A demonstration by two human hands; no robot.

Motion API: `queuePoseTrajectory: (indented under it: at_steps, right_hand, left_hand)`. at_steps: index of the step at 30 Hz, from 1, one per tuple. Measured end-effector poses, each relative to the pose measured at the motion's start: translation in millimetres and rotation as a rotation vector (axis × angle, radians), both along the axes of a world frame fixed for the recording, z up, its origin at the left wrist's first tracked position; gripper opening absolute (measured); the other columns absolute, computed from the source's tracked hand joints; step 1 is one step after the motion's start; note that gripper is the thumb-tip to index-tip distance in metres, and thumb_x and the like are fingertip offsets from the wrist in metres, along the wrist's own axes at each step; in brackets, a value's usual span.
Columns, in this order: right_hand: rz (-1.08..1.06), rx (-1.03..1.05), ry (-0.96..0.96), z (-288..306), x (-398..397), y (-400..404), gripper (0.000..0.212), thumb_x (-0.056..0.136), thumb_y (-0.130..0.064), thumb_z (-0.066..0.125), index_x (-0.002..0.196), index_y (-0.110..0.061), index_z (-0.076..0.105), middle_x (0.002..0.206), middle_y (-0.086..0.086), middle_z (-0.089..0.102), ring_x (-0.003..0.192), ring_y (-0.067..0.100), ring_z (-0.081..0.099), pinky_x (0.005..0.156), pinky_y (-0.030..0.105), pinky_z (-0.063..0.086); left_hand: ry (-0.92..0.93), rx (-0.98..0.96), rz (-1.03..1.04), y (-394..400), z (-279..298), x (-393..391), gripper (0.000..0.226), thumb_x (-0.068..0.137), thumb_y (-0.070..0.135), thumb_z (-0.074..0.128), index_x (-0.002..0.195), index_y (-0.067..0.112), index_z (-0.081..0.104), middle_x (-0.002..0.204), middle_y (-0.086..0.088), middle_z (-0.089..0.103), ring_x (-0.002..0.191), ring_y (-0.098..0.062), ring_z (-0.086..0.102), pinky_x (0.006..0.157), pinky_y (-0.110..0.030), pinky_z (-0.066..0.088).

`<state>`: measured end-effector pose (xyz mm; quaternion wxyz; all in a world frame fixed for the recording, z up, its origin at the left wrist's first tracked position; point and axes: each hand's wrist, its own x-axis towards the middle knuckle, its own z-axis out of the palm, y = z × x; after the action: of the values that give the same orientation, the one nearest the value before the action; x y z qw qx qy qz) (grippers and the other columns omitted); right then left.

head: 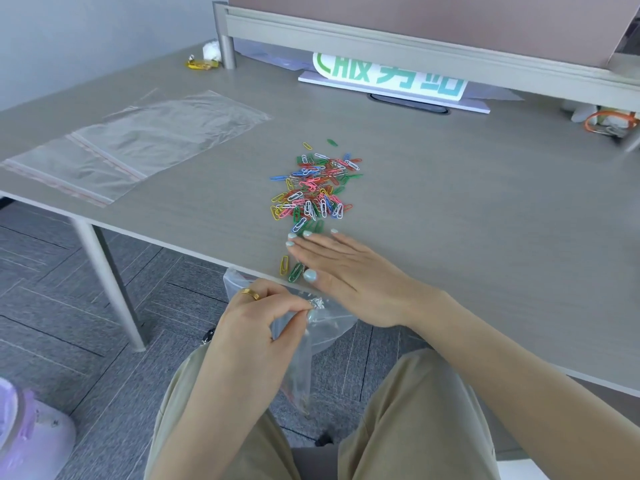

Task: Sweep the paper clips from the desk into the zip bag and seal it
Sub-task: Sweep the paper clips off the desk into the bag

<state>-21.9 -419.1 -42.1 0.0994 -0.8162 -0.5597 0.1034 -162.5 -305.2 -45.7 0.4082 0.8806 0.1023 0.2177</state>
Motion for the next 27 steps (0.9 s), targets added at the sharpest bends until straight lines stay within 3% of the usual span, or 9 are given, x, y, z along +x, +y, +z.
queuePoseTrajectory:
  at_steps: [4, 8, 11, 15, 19, 22, 25, 27]
  right_hand:
    - [0.093, 0.009, 0.022, 1, -13, -4, 0.067, 0.086, -0.052, -0.003, 0.147, -0.025, 0.007, 0.156, -0.013, 0.004, 0.141, -0.003, -0.006, 0.114, 0.024, -0.011]
    - [0.074, 0.079, 0.140, 4, -7, -5, 0.058, 0.094, -0.048, 0.004, 0.146, -0.024, 0.010, 0.156, -0.012, 0.006, 0.140, -0.004, -0.005, 0.113, 0.020, -0.011]
    - [-0.126, 0.280, 0.245, 4, 27, 12, 0.053, 0.095, -0.039, 0.015, 0.145, -0.020, 0.019, 0.155, -0.008, 0.013, 0.139, -0.003, 0.005, 0.110, 0.012, -0.008]
    - [-0.462, 0.446, 0.240, 6, 98, 34, 0.045, 0.101, -0.028, 0.023, 0.143, -0.013, 0.027, 0.155, 0.003, 0.020, 0.143, 0.012, 0.012, 0.110, 0.020, -0.001]
    - [-0.612, 0.416, 0.242, 8, 156, 48, 0.049, 0.100, -0.035, 0.018, 0.143, -0.015, 0.025, 0.155, 0.004, 0.019, 0.144, 0.015, 0.011, 0.115, 0.032, 0.000]
    - [-0.696, 0.370, 0.345, 8, 188, 62, 0.053, 0.097, -0.048, 0.018, 0.143, -0.024, 0.027, 0.155, 0.002, 0.021, 0.143, 0.022, 0.015, 0.116, 0.038, 0.008]
    - [-0.677, 0.301, 0.422, 13, 210, 78, 0.057, 0.092, -0.058, 0.021, 0.141, -0.029, 0.032, 0.153, -0.001, 0.026, 0.141, 0.024, 0.023, 0.113, 0.039, 0.015]
    - [-0.575, 0.272, 0.473, 17, 217, 93, 0.053, 0.093, -0.055, 0.025, 0.138, -0.031, 0.039, 0.151, -0.005, 0.030, 0.139, 0.018, 0.027, 0.109, 0.033, 0.018]
  left_hand:
    - [-0.012, -0.023, 0.006, 2, 2, -2, 0.011, 0.070, 0.026, 0.055, 0.074, 0.029, 0.065, 0.075, 0.017, 0.058, 0.081, 0.000, 0.051, 0.069, -0.001, 0.032]
    - [-0.009, -0.015, 0.007, 3, -1, 1, 0.011, 0.069, 0.025, 0.055, 0.072, 0.027, 0.066, 0.077, 0.017, 0.059, 0.082, 0.002, 0.050, 0.071, -0.001, 0.032]
    - [-0.003, -0.020, -0.004, 2, -3, 3, 0.011, 0.069, 0.025, 0.056, 0.074, 0.028, 0.065, 0.078, 0.015, 0.059, 0.083, 0.002, 0.050, 0.070, -0.001, 0.032]
    - [0.009, -0.003, -0.014, 2, -7, 5, 0.017, 0.070, 0.030, 0.055, 0.086, 0.033, 0.059, 0.099, 0.017, 0.051, 0.076, 0.002, 0.049, 0.063, -0.002, 0.033]
    - [0.020, 0.008, -0.041, 3, -13, 4, 0.024, 0.068, 0.044, 0.044, 0.083, 0.032, 0.060, 0.093, 0.015, 0.051, 0.062, 0.014, 0.044, 0.056, 0.000, 0.031]
    - [0.012, 0.039, -0.009, 9, -17, 7, 0.014, 0.068, 0.040, 0.048, 0.074, 0.034, 0.059, 0.084, 0.016, 0.052, 0.064, 0.008, 0.043, 0.057, 0.002, 0.030]
    - [-0.016, 0.154, -0.020, 14, -22, 7, 0.006, 0.069, 0.034, 0.052, 0.069, 0.032, 0.057, 0.075, 0.015, 0.049, 0.063, 0.002, 0.043, 0.060, 0.000, 0.033]
    - [-0.005, 0.161, -0.038, 17, -23, 8, 0.008, 0.070, 0.032, 0.053, 0.065, 0.034, 0.058, 0.068, 0.015, 0.050, 0.062, 0.003, 0.043, 0.063, 0.001, 0.033]
